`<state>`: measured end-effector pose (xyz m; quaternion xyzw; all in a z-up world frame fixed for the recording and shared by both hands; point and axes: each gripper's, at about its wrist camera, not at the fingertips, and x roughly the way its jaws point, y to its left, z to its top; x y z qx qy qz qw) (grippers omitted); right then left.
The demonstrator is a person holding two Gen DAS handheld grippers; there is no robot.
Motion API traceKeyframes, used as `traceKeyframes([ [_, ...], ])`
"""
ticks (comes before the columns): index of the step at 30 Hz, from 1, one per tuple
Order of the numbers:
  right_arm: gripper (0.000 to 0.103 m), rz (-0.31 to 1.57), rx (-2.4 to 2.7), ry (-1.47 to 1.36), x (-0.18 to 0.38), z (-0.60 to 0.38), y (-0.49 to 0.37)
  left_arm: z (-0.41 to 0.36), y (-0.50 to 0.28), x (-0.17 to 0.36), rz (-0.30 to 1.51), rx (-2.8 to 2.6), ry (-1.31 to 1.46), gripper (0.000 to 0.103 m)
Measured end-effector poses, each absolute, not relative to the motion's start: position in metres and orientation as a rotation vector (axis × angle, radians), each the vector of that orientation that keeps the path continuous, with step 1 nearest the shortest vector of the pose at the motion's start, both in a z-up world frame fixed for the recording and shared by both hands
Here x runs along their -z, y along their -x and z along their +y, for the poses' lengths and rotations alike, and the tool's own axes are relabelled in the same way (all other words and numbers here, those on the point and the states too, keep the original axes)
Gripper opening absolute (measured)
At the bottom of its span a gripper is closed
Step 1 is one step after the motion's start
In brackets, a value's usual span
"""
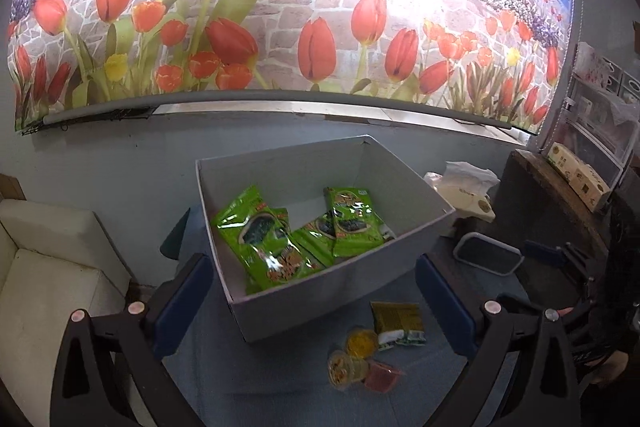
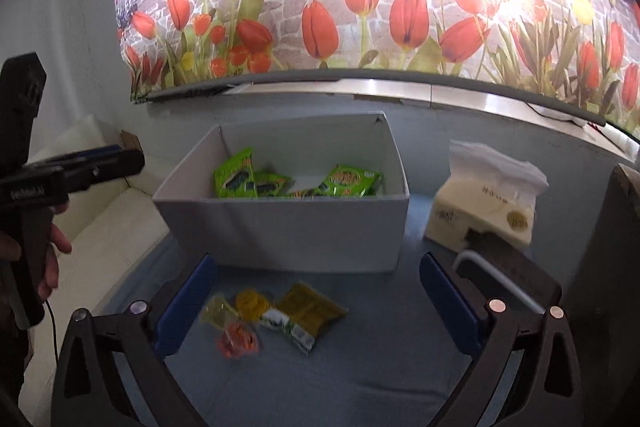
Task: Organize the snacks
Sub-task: 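Withdraw both tools and reach toward the remaining jelly cups, then grasp a pink jelly cup with the right tool while the left tool grasps a clear jelly cup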
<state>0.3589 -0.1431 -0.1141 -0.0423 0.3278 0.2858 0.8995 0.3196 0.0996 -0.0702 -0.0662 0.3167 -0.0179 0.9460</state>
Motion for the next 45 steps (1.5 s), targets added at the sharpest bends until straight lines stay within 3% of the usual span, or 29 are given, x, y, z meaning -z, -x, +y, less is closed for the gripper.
traceKeyframes([
  [10, 0.103, 0.738, -0.622, 0.185, 0.17, -0.116, -0.305, 0.074, -0.23, 0.094, 0.661, 0.043, 0.15, 0.103],
  [22, 0.103, 0.782, -0.705, 0.372, 0.215, -0.052, -0.326, 0.074, -0.148, 0.126, 0.715, -0.004, 0.118, 0.103],
  [23, 0.099, 0.786, -0.701, 0.378, 0.217, -0.05, -0.328, 0.075, -0.146, 0.129, 0.726, -0.005, 0.121, 0.103],
  [24, 0.085, 0.796, -0.706, 0.383, 0.219, -0.048, -0.33, 0.076, -0.146, 0.132, 0.736, -0.006, 0.122, 0.103],
  [26, 0.069, 0.822, -0.7, 0.403, 0.225, -0.044, -0.333, 0.079, -0.145, 0.136, 0.745, -0.007, 0.127, 0.103],
  [29, 0.062, 0.845, -0.702, 0.436, 0.234, -0.04, -0.336, 0.081, -0.144, 0.141, 0.753, -0.002, 0.141, 0.103],
  [32, 0.039, 0.85, -0.741, 0.424, 0.237, -0.04, -0.334, 0.081, -0.147, 0.144, 0.757, 0.001, 0.134, 0.103],
  [45, 0.038, 0.816, -0.739, 0.201, 0.192, -0.125, -0.301, 0.063, -0.241, 0.182, 0.828, 0.062, 0.046, 0.103],
])
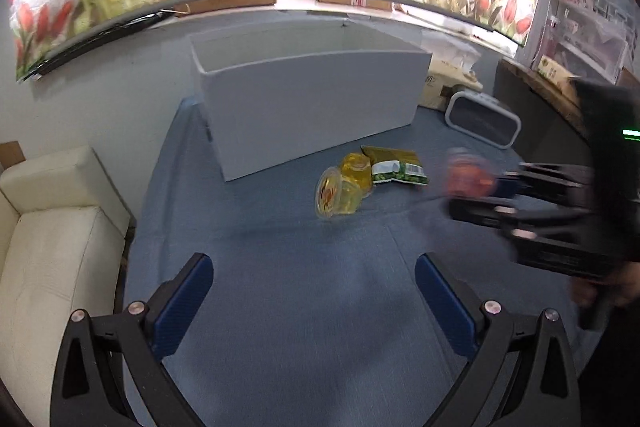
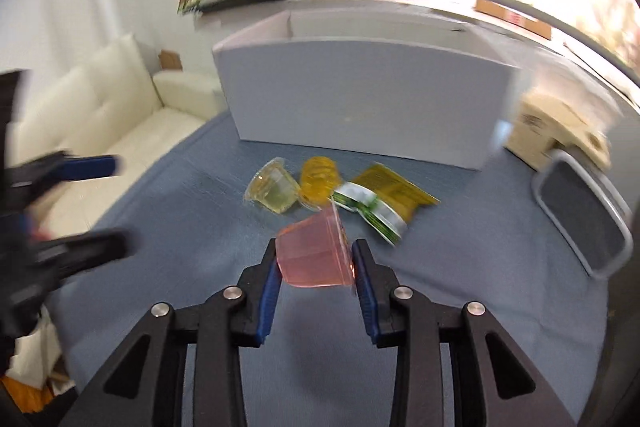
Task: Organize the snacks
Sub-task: 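Grasp a pink jelly cup with the right tool while the left tool grasps a clear jelly cup, then lower both jelly cups into the white box and open both tools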
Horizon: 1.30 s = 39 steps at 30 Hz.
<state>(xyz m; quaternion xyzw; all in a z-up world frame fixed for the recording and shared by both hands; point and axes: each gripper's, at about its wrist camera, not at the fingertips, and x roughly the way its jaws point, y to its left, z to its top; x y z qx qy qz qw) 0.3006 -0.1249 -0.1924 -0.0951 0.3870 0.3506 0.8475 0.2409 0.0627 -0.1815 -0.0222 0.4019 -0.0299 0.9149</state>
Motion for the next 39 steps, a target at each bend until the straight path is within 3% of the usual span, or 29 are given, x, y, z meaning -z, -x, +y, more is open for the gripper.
traceKeyframes([
  [11, 0.038, 0.756, -0.643, 0.087, 0.148, -0.207, -0.234, 0.039, -0.331, 0.237, 0.942, -0.024, 0.0, 0.103],
  [14, 0.038, 0.744, -0.644, 0.082, 0.147, -0.212, -0.223, 0.039, -0.34, 0.243, 0.962, -0.03, 0.012, 0.098],
  [18, 0.038, 0.75, -0.65, 0.064, 0.151, -0.213, -0.221, 0.041, -0.344, 0.24, 0.951, -0.044, 0.017, 0.08],
  [21, 0.038, 0.757, -0.658, 0.033, 0.154, -0.212, -0.221, 0.037, -0.34, 0.237, 0.938, -0.029, 0.002, 0.046],
  [25, 0.038, 0.748, -0.662, 0.043, 0.154, -0.208, -0.218, 0.044, -0.331, 0.23, 0.93, -0.001, 0.051, 0.036],
  [39, 0.038, 0.664, -0.719, 0.077, 0.113, -0.167, -0.25, 0.073, -0.272, 0.103, 0.636, 0.082, 0.119, 0.034],
])
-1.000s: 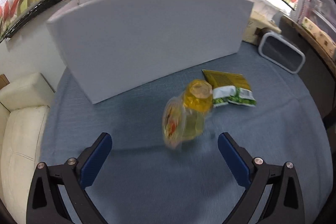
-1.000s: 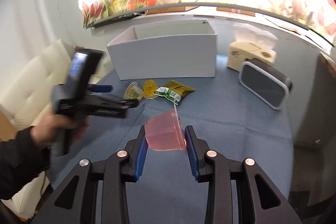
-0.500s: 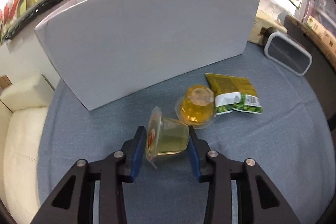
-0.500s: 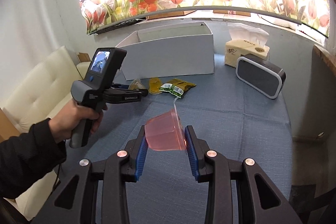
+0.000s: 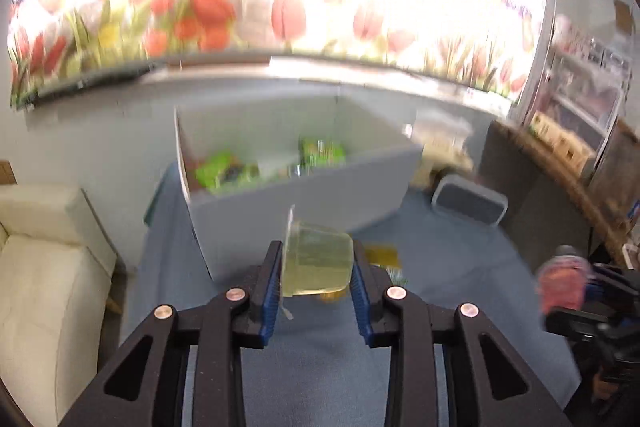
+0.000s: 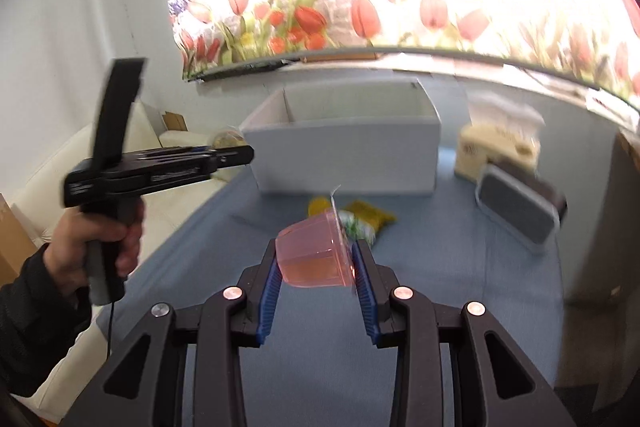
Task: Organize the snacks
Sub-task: 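Lower both jelly cups into the white box and open both tools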
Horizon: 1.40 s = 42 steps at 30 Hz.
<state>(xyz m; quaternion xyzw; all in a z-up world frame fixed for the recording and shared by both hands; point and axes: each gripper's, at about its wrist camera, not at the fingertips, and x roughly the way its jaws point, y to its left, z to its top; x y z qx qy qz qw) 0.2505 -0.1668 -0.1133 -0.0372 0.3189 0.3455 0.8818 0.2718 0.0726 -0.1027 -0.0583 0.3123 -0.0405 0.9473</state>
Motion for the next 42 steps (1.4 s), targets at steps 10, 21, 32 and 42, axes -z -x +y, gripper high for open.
traceKeyframes([
  [10, 0.038, 0.615, -0.708, 0.105, 0.051, -0.103, -0.369, 0.108, -0.343, 0.029, 0.563, 0.011, 0.135, 0.034],
  [21, 0.038, 0.74, -0.638, 0.154, 0.084, -0.05, -0.486, 0.124, -0.427, 0.076, 0.699, -0.018, 0.11, 0.034],
  [32, 0.093, 0.607, -0.586, 0.151, 0.073, -0.057, -0.474, 0.127, -0.425, 0.083, 0.71, 0.014, 0.094, 0.103],
  [42, 0.103, 0.593, -0.557, 0.062, 0.057, -0.08, -0.463, 0.118, -0.4, 0.063, 0.673, 0.015, 0.09, 0.103],
])
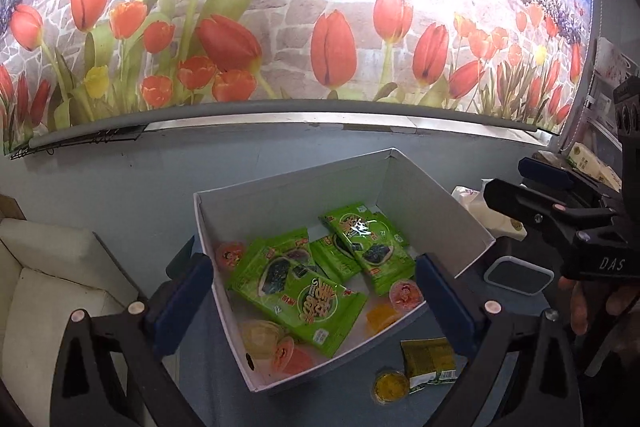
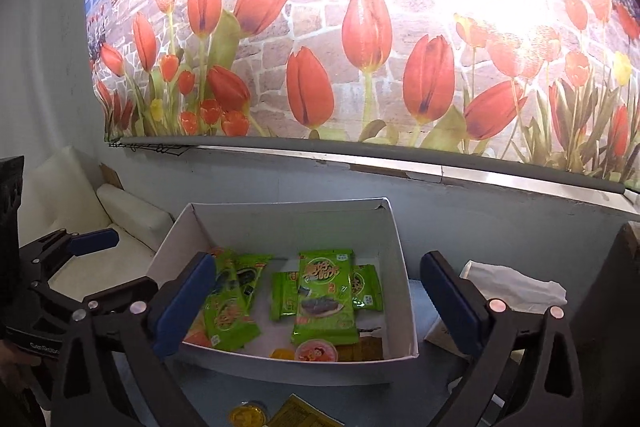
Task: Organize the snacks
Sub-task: 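Lower both jelly cups into the white box and open both tools, then withdraw both tools and reach toward the yellow packet and last jelly cup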
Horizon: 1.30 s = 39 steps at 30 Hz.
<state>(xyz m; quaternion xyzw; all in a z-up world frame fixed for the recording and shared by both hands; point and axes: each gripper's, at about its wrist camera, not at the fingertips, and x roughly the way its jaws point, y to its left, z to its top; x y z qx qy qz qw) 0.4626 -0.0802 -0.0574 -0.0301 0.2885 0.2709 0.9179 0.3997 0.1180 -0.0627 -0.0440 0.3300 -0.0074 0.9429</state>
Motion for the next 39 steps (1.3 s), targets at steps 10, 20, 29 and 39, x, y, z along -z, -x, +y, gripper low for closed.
traceKeyframes([
  [10, 0.103, 0.603, -0.561, 0.042, 0.059, -0.086, -0.445, 0.103, -0.378, 0.039, 0.614, -0.011, 0.048, 0.103],
  [20, 0.103, 0.572, -0.646, 0.064, 0.066, -0.126, -0.376, 0.103, -0.305, 0.034, 0.573, 0.017, 0.154, 0.103],
  [29, 0.103, 0.737, -0.728, 0.21, 0.163, -0.133, -0.347, 0.063, -0.201, 0.064, 0.583, 0.067, 0.112, 0.103],
  [39, 0.103, 0.843, -0.686, 0.204, 0.228, -0.094, -0.378, 0.03, -0.099, 0.094, 0.624, 0.051, 0.099, 0.103],
])
